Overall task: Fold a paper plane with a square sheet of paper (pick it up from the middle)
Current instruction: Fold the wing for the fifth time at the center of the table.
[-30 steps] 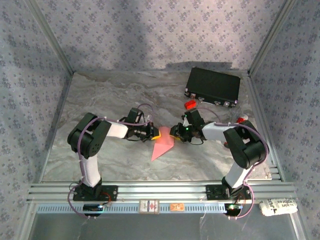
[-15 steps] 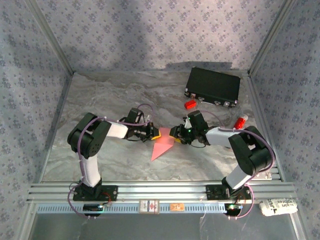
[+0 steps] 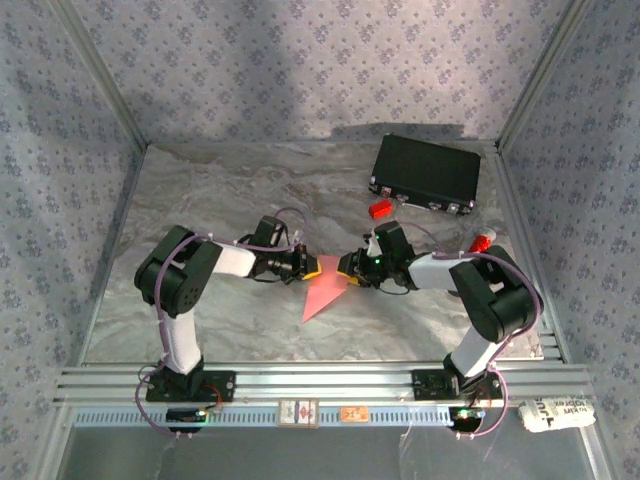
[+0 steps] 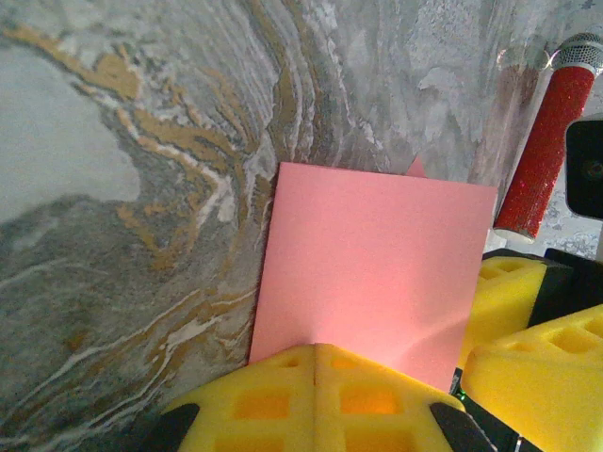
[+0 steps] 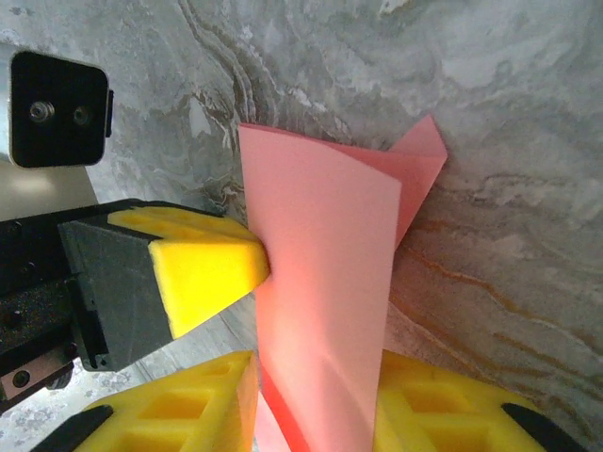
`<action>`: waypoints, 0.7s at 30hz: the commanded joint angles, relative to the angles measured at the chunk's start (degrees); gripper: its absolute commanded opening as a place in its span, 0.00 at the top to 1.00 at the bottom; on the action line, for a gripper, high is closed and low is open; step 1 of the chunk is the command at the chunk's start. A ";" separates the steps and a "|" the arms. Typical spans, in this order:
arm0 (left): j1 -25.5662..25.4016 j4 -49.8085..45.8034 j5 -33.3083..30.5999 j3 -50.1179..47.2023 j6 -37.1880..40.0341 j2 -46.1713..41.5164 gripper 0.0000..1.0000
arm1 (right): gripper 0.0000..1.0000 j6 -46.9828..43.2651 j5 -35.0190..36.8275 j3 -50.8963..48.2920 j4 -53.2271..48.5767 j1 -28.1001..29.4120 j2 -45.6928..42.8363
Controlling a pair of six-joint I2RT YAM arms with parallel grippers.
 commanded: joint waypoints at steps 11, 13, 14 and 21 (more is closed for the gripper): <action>0.71 -6.75 -1.87 -1.31 0.35 -1.14 1.00 | 0.79 -4.14 -2.68 0.78 1.69 -1.15 3.08; 0.76 -6.83 -1.88 -1.05 0.29 -1.26 1.00 | 0.78 -4.14 -3.15 0.68 2.59 -1.08 3.39; 0.75 -6.97 -1.83 -1.00 0.31 -1.17 1.00 | 0.78 -4.22 -3.34 0.72 3.17 -1.15 3.58; 0.75 -7.57 -2.00 -0.77 0.55 -1.30 1.00 | 0.81 -4.43 -4.29 0.78 5.20 -1.18 4.93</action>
